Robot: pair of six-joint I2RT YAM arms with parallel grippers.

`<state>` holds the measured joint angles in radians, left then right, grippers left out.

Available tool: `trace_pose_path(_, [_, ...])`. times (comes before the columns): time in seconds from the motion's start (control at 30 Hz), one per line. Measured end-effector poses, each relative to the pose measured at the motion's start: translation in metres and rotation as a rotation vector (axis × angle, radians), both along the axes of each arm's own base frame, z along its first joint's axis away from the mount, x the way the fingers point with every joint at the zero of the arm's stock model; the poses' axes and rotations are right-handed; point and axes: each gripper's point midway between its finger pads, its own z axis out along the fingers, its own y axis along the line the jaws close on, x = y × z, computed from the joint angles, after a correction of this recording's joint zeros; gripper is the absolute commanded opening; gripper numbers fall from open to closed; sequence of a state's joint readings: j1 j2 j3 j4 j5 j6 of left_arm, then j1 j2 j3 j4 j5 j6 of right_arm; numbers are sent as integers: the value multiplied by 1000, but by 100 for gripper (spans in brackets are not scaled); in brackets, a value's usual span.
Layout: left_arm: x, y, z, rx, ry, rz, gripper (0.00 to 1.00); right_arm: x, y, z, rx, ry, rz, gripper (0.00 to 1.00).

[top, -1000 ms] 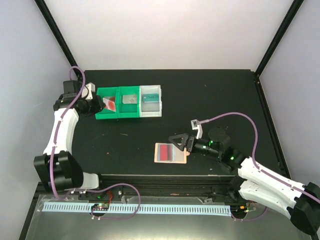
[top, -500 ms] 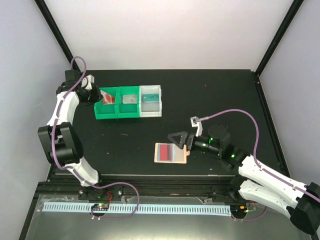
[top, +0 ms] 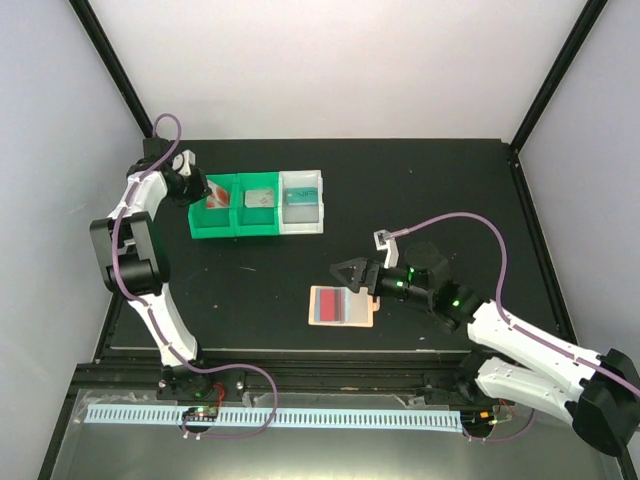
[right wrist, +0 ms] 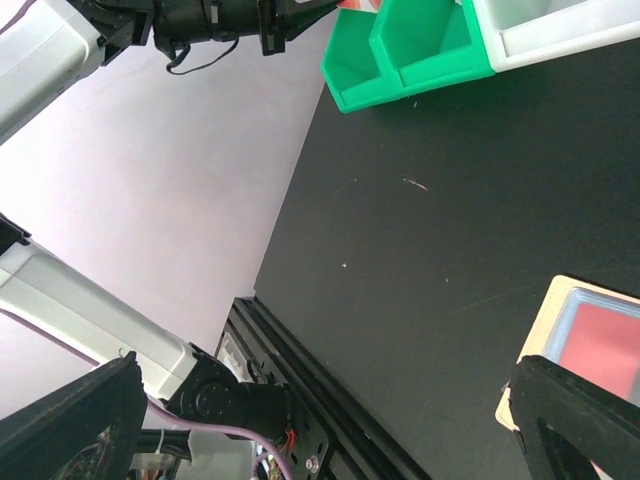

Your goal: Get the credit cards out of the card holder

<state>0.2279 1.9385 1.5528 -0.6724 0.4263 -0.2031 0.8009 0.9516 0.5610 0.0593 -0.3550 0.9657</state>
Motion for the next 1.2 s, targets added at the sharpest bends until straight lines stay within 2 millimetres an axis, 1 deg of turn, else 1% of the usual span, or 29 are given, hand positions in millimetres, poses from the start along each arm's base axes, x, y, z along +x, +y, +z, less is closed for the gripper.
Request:
trace_pose_path(0.3, [24, -1, -14, -1, -5, -15, 2, 5, 2, 2, -13, -13, -7, 100])
trace_pose_path(0.47, [28, -3, -17, -2, -1, -24, 5, 6, 3, 2, -27, -14, -6, 100])
trace_pose_path(0.6, [36, -3, -19, 0, -7, -31, 8, 7, 2, 0, -46, -12, -7, 100])
trace_pose_path(0.8, [41, -2, -24, -1, 0, -30, 13, 8, -3, 2, -75, -24, -25, 100])
trace_pose_path(0.93, [44, -2, -21, 2, -6, -30, 18, 8, -7, 7, -70, -44, -40, 100])
trace_pose_path(1.1, [45, 1, -19, 21, -6, -19, 25, 8, -7, 7, -72, -44, -39, 100])
trace_pose_path(1.2, [48, 3, -14, 32, -12, -14, 33, 7, -8, 6, -72, -44, -41, 100])
